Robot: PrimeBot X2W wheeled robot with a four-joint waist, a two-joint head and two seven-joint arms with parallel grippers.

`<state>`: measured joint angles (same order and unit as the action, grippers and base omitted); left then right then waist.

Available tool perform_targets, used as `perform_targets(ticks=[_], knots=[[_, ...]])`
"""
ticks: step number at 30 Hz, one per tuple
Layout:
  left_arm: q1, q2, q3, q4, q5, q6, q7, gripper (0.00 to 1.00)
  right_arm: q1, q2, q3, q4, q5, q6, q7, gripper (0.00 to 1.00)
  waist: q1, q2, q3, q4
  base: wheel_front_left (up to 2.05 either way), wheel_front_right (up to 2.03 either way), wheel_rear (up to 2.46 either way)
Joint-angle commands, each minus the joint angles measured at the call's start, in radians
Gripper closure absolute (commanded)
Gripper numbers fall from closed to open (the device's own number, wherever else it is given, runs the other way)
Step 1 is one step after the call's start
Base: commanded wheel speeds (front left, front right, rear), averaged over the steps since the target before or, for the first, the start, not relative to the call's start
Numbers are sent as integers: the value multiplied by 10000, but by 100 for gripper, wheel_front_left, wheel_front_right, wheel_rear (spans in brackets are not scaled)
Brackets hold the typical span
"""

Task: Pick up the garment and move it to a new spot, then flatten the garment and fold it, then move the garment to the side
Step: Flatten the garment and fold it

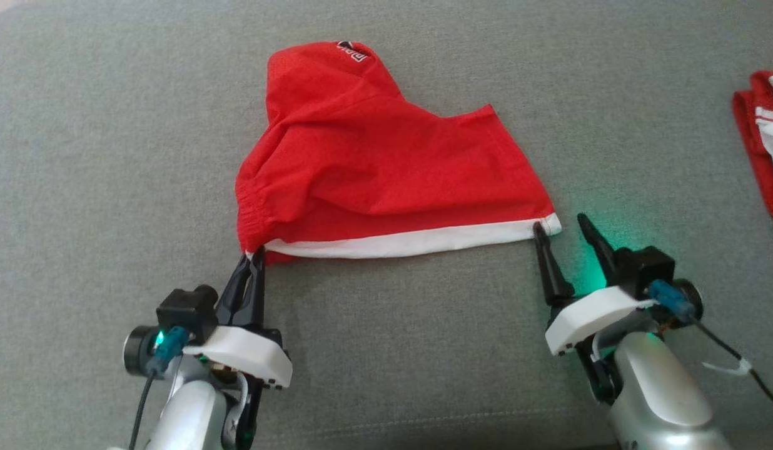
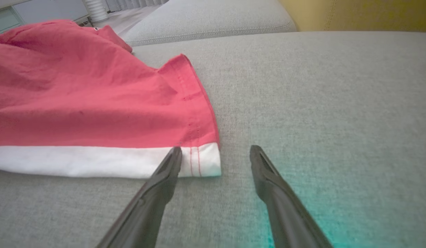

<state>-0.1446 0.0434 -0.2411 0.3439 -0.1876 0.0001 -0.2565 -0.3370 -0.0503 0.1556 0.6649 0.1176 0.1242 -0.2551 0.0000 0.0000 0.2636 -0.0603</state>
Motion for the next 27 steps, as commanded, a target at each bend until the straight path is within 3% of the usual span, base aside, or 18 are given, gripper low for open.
perform_targets(ticks=[1,2,3,4,5,6,17,27], knots=[[-42,68,299,-313,-26,20,-53,100,-12,1,239,-176,11,65,-67,0,0,0,-14,-19,0,0,0],[-38,68,295,-305,-31,22,-53,100,-21,1,265,-53,-23,65,-67,11,0,0,-24,-28,0,0,0],[-41,68,288,-295,-30,21,-53,100,-46,1,279,49,-26,65,-67,41,0,0,-28,-31,0,0,0],[-50,68,282,-288,-37,16,-53,100,-83,1,291,163,-77,65,-67,62,0,0,-27,-28,0,0,0],[-59,68,279,-275,-47,14,-53,100,-125,1,300,255,-137,65,-67,73,0,0,-32,-21,0,0,0],[-64,68,278,-251,-52,9,-53,100,-156,1,300,321,-109,65,-67,97,0,0,-39,-11,0,0,0],[11,68,385,-202,-60,-46,-53,100,-395,1,254,829,75,65,-67,100,0,0,-166,139,0,0,0],[-414,68,903,-1103,76,-291,-53,100,-718,1,-91,-1344,590,65,-67,100,0,0,-830,-141,0,0,0]])
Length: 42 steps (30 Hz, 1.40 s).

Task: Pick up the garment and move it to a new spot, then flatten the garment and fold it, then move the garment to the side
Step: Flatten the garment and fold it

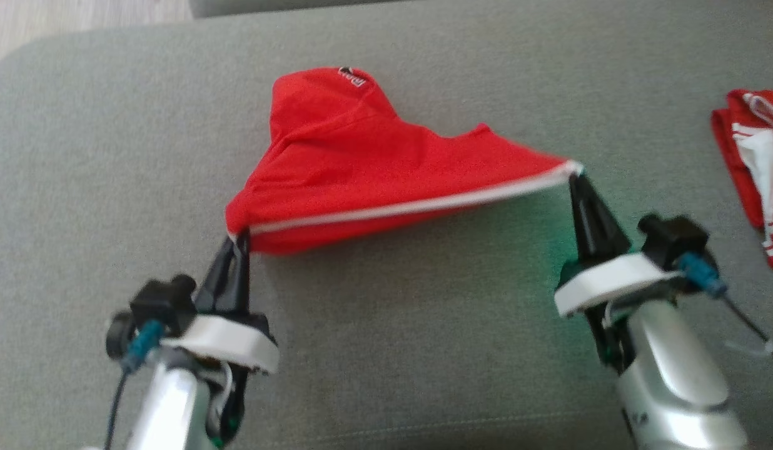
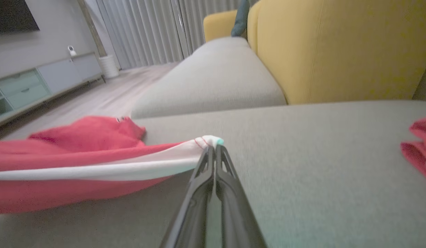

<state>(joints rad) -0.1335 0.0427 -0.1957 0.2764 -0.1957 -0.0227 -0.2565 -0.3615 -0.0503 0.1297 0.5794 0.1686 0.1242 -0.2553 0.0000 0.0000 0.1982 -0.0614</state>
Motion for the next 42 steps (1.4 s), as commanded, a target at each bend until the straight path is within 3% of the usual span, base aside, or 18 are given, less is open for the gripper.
perform_targets(ticks=[1,5,13,19,23,28,35,42], knots=[[-699,81,535,-539,283,-170,-53,100,-614,1,164,-753,134,65,-65,100,0,0,-249,-178,0,0,0],[-1685,362,866,-974,624,-583,-53,100,-1404,1,213,-1683,241,65,-65,100,0,0,-578,-349,0,0,0],[-4701,1542,902,-1264,893,-981,-53,100,-3622,-275,316,-3126,233,65,32,100,0,0,-833,-418,0,0,0],[-6922,1954,648,-752,790,-1036,386,100,-5206,-701,175,-3477,139,65,595,100,0,0,-245,-270,0,0,0],[-7980,2072,564,121,857,-1032,576,100,-6151,-795,125,-2795,-159,65,764,100,0,0,461,-242,0,0,0],[-9447,2001,198,1398,1271,-964,270,100,-7644,-692,44,-1311,-805,65,395,100,0,0,1275,-341,0,0,0],[-11371,1415,286,2502,1135,-718,-38,100,-9286,-422,-943,-130,-1477,65,-32,100,0,0,2103,-505,0,0,0],[-9478,1062,453,2945,676,-807,-50,100,-7391,-236,-739,-345,-1071,65,-61,100,0,0,2100,-595,0,0,0]])
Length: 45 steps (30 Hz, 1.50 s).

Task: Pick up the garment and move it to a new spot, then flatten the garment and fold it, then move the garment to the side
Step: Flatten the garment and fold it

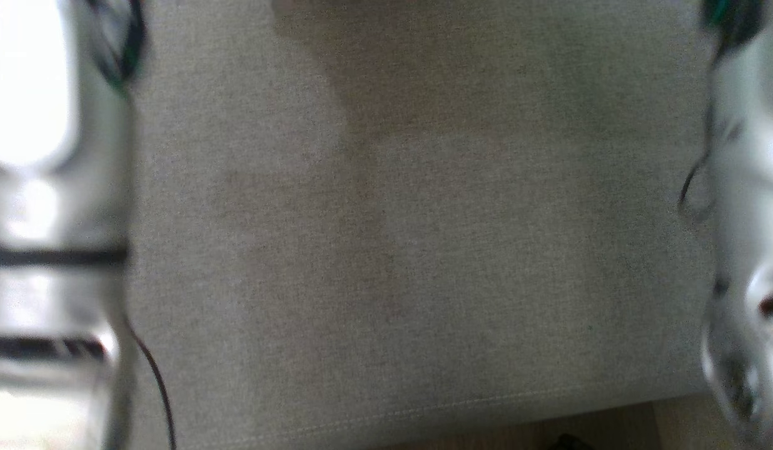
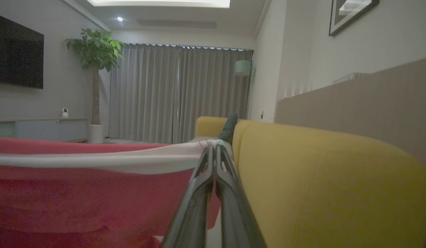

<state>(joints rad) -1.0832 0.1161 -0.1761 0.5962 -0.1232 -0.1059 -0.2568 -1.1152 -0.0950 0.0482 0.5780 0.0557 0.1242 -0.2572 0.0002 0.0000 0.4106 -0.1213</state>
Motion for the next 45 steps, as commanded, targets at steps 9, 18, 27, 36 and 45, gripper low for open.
perform_targets(ticks=[9,18,27,36,45], knots=[[4609,-461,853,647,-959,40,-48,100,5063,262,890,-1131,1046,65,-44,100,-2,0,-774,-145,0,0,0],[7337,-650,1145,492,-1664,256,-48,100,7866,286,714,-1366,1351,65,-44,100,-2,0,-1938,-185,0,0,0],[9515,-657,596,-351,-2259,636,-49,100,9833,176,831,-1502,1427,65,40,100,-2,0,-3239,-81,0,0,0],[10176,-658,266,-2144,-2253,835,-49,100,9935,-56,346,-3194,1594,65,516,100,-2,0,-2888,314,0,0,0],[7953,-658,-330,-3020,-2347,800,-49,100,6641,-359,534,-2665,920,65,963,100,-2,0,-1584,1568,0,0,0]])
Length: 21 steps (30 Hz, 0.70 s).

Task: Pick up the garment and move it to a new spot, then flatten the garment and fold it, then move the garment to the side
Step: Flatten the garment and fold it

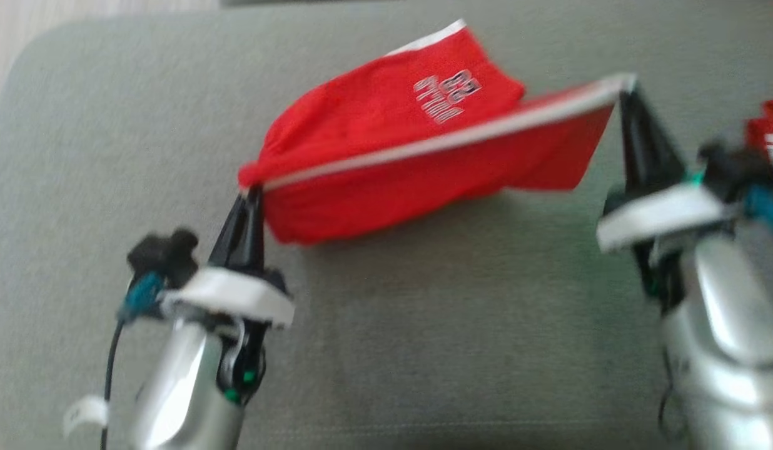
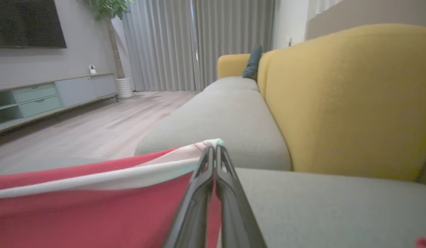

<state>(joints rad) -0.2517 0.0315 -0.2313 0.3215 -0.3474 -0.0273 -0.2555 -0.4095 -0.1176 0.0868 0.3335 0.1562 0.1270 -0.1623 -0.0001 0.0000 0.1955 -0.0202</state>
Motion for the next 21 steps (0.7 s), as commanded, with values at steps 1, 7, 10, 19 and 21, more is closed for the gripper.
perform_targets(ticks=[1,7,10,19,21], knots=[[-629,188,121,-206,-194,-11,-62,100,-886,-157,106,-30,-139,37,-7,100,1,0,722,723,0,0,0],[-2221,187,-379,378,-646,55,-62,100,-3232,-373,82,1666,-580,37,203,100,1,0,1601,1604,0,0,0],[-2958,187,-676,637,-856,113,-62,100,-4148,-513,53,2559,-904,37,163,100,1,0,1986,1950,0,0,0],[-4511,187,-1642,1372,-1585,464,-62,100,-6060,-699,-303,4653,-2045,37,184,100,1,0,2885,2559,0,0,0],[-4802,187,-1890,1553,-1839,570,-62,100,-6406,-719,-542,5069,-2394,37,168,100,1,0,3047,2654,0,0,0]])
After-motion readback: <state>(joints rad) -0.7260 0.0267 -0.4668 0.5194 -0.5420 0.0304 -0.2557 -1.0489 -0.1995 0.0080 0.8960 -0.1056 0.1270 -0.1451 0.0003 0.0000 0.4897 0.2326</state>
